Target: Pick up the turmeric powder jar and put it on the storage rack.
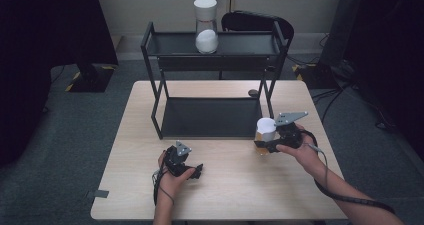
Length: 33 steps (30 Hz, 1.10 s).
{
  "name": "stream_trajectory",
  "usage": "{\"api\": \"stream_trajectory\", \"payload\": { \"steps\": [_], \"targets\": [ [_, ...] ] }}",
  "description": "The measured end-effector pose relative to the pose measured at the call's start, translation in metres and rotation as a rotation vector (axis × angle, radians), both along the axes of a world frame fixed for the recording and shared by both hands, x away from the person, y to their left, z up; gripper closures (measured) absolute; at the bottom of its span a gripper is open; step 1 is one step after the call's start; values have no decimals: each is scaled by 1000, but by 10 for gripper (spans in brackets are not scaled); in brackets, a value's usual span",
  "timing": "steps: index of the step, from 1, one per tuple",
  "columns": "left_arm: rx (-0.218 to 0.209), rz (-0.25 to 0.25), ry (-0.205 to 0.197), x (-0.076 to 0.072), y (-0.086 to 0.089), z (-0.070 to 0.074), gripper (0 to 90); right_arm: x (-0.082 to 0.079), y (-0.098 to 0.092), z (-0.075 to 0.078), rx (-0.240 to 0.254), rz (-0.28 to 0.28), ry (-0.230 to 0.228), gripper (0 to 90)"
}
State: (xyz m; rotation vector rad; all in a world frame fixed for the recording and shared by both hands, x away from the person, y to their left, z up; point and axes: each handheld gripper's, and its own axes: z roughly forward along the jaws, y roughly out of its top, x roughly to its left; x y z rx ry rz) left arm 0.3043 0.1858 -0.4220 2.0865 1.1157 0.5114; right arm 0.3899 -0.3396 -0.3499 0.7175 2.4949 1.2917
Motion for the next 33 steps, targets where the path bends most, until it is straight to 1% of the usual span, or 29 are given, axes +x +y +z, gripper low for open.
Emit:
{"api": "stream_trajectory", "payload": {
  "steps": [5,12,15,20,33],
  "targets": [
    [0,0,0,0,0,0,0,9,7,8,7,10,5,308],
    [0,0,0,0,0,0,0,24,15,22,22,27,16,308],
    [0,-1,0,0,0,0,0,29,19,31,21,30,6,308],
    [0,0,0,0,0,0,0,39,25,45,29,35,9,308],
    [0,0,0,0,0,0,0,52,37,91,36,55,-23,307]
  ]
}}
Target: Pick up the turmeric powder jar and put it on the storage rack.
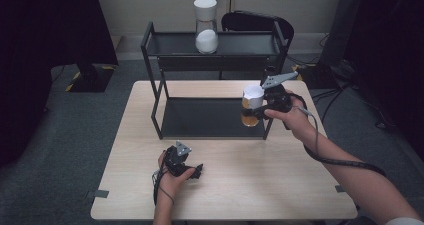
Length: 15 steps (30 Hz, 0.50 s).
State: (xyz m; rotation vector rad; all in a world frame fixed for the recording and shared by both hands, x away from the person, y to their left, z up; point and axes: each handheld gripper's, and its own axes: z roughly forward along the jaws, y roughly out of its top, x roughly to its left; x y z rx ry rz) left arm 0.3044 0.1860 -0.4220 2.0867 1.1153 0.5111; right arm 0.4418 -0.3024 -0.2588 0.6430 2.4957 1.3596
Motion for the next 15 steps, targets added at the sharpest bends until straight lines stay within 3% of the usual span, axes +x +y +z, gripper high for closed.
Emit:
{"api": "stream_trajectory", "payload": {
  "steps": [15],
  "targets": [
    [0,0,1,0,0,0,0,8,11,57,2,19,-29,307]
  ]
}}
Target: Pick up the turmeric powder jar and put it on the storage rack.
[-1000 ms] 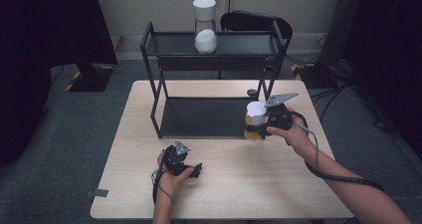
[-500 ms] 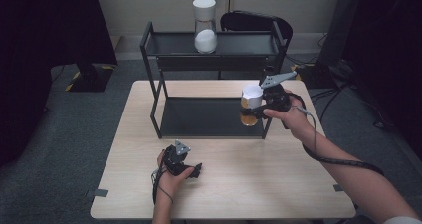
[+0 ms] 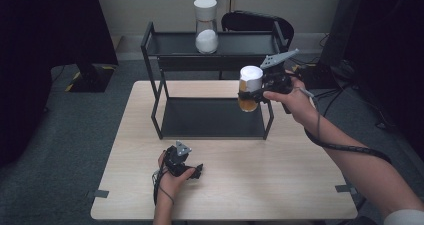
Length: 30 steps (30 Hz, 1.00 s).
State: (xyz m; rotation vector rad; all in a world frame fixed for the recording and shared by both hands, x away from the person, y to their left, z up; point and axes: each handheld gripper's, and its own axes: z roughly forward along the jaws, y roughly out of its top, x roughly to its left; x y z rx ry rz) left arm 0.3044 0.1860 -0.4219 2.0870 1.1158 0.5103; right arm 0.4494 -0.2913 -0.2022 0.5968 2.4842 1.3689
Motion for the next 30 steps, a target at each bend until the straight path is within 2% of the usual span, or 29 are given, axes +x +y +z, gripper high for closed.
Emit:
{"api": "stream_trajectory", "payload": {
  "steps": [5,30],
  "targets": [
    [0,0,-1,0,0,0,0,2,2,16,12,4,-6,307],
    [0,0,1,0,0,0,0,11,19,89,7,-5,-44,306]
  ]
}}
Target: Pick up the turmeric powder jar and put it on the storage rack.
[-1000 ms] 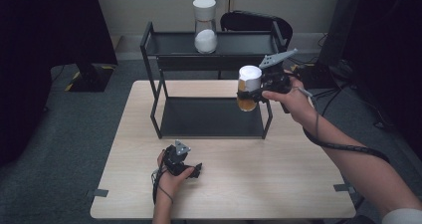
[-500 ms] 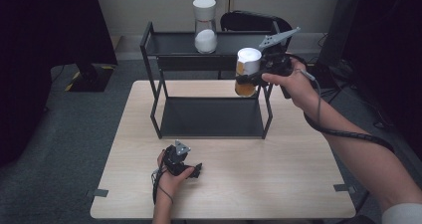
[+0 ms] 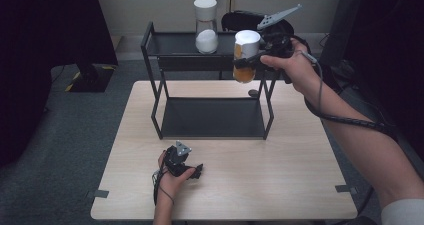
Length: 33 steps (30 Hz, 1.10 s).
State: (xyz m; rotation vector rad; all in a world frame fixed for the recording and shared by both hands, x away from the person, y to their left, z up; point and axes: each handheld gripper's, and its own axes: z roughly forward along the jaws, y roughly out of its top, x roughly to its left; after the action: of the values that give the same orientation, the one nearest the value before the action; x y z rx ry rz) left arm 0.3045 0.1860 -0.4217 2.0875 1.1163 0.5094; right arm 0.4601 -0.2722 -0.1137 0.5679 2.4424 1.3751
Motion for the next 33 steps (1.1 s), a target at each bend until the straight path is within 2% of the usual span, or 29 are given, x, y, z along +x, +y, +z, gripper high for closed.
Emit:
{"api": "stream_trajectory", "payload": {
  "steps": [3,9,19,33],
  "targets": [
    [0,-1,0,0,0,0,0,2,1,7,15,-2,3,306],
    [0,0,-1,0,0,0,0,7,5,20,3,-28,-5,306],
    [0,0,0,0,0,0,0,20,11,36,17,-67,-5,306],
    [0,0,-1,0,0,0,0,46,23,42,21,-118,-11,305]
  ]
}}
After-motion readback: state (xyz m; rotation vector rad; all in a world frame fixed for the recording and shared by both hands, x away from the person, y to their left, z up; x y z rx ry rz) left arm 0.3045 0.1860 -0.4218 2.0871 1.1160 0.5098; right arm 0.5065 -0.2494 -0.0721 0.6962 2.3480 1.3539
